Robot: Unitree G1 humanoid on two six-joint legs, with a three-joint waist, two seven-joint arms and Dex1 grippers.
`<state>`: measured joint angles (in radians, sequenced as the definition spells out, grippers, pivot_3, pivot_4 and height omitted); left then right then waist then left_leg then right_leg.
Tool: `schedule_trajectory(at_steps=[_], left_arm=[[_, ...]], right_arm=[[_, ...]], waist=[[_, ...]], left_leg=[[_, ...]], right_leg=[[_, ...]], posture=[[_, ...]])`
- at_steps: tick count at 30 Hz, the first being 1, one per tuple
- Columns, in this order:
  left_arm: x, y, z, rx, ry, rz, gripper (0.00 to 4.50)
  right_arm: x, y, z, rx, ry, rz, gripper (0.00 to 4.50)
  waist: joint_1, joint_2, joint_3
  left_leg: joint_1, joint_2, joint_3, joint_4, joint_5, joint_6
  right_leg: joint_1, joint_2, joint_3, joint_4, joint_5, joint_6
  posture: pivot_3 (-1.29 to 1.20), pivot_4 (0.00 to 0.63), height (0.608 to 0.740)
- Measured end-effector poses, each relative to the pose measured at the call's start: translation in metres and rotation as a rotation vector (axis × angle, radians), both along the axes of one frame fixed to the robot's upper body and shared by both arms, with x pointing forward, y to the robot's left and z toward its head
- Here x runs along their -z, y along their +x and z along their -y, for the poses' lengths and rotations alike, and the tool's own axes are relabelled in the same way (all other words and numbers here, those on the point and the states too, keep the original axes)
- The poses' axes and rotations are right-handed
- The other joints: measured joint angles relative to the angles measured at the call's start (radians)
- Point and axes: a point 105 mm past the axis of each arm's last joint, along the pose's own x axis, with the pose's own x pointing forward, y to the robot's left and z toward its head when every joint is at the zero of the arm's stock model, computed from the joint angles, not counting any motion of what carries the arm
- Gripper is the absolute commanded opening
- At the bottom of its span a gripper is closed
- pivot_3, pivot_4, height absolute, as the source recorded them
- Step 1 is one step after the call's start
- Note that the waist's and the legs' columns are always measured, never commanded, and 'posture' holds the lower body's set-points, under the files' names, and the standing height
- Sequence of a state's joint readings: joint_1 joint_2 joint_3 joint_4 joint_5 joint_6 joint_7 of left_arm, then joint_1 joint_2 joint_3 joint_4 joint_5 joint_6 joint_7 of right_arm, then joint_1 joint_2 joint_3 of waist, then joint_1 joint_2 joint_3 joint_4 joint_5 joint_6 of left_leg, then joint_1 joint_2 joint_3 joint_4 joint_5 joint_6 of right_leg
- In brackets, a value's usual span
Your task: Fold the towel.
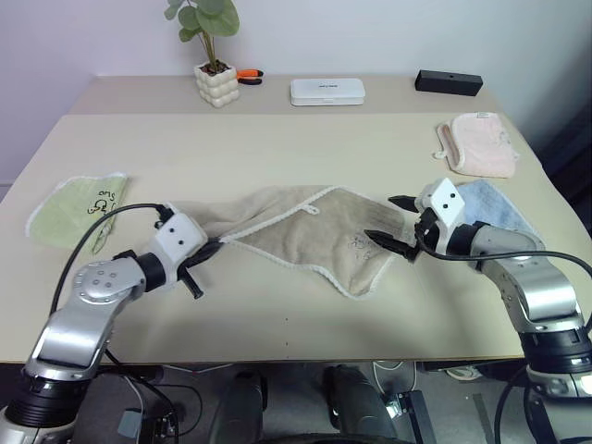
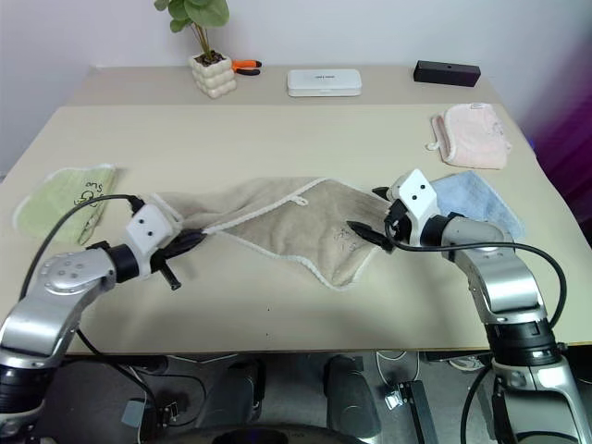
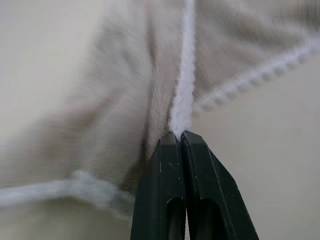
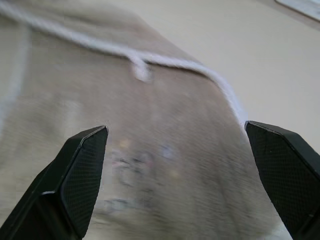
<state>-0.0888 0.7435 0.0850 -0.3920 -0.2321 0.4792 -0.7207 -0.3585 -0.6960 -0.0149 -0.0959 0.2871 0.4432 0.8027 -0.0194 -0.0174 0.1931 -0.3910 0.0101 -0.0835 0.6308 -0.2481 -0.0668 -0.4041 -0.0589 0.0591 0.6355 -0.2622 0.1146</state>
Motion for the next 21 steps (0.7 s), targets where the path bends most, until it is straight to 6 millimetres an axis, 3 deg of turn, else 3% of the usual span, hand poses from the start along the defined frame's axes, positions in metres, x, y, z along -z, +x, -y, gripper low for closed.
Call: schedule_trajectory(at_steps=[4,9,13,16,21], left_arm=[[-0.004,-0.003,-0.006,0.004,0.005,0.018,0.04],[0.009,-0.013,-0.013,-0.003,0.006,-0.034,0.04],[0.012,-0.018,-0.015,-0.012,0.005,-0.045,0.04],[0.011,-0.020,-0.019,-0.024,0.006,-0.040,0.00],[0.013,-0.022,-0.022,-0.031,0.007,-0.043,0.00]], right_arm=[[0.008,0.019,0.007,0.046,-0.056,-0.028,4.50],[0.017,0.054,0.031,0.223,-0.063,-0.089,4.50],[0.032,0.064,0.040,0.301,-0.018,-0.191,4.50],[0.035,0.063,0.040,0.285,-0.001,-0.227,3.67],[0.037,0.057,0.031,0.221,0.018,-0.271,1.22]], waist=[[-0.003,0.000,0.000],[-0.008,0.000,0.000],[-0.011,0.000,0.000],[-0.014,0.000,0.000],[-0.022,0.000,0.000]], left_leg=[[0.000,0.000,0.000,0.000,0.000,0.000],[0.000,0.000,0.000,-0.001,0.000,0.000],[-0.001,0.000,0.000,-0.001,0.000,0.000],[0.000,0.000,0.000,-0.001,0.000,0.000],[0.000,0.000,0.000,-0.001,0.000,0.000]], right_leg=[[0.000,0.000,0.000,0.000,0.000,0.000],[-0.001,0.000,0.000,0.000,0.000,-0.001],[-0.001,0.000,0.000,0.000,0.000,-0.001],[-0.001,0.000,0.000,0.000,0.000,0.000],[-0.001,0.000,0.000,0.001,0.000,0.000]], posture=[[0.00,0.150,0.737],[0.00,0.150,0.737],[0.00,0.150,0.737],[0.00,0.150,0.737],[0.00,0.150,0.737]])
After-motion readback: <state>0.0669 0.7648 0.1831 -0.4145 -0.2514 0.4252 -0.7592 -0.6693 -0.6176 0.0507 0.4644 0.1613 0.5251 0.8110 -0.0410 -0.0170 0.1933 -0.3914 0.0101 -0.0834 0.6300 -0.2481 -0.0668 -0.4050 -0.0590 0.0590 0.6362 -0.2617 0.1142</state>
